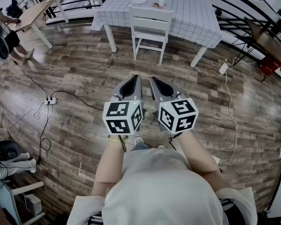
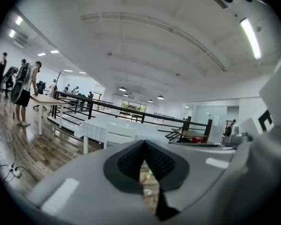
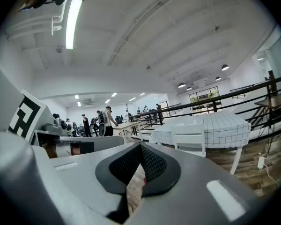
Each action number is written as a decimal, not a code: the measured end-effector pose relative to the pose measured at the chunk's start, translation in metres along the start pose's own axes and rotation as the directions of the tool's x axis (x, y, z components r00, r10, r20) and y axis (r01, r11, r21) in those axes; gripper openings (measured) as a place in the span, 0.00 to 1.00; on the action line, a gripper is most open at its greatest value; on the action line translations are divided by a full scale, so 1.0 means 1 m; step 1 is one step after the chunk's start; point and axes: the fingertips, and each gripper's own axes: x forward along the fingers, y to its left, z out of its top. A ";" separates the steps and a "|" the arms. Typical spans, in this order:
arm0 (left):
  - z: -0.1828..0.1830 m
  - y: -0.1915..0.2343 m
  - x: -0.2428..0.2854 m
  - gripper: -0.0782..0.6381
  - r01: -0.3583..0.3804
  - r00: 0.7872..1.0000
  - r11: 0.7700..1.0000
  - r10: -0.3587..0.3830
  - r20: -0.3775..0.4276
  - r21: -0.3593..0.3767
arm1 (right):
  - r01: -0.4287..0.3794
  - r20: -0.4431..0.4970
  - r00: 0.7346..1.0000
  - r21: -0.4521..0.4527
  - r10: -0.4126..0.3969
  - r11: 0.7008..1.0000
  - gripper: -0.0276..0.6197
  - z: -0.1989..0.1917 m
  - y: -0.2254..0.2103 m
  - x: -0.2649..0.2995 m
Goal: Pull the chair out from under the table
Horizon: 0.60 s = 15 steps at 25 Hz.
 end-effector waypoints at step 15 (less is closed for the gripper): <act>0.002 0.028 0.020 0.12 0.033 0.999 0.999 -0.033 -0.012 -0.024 | 0.025 0.003 1.000 0.034 -0.025 0.999 0.04 0.001 0.001 0.029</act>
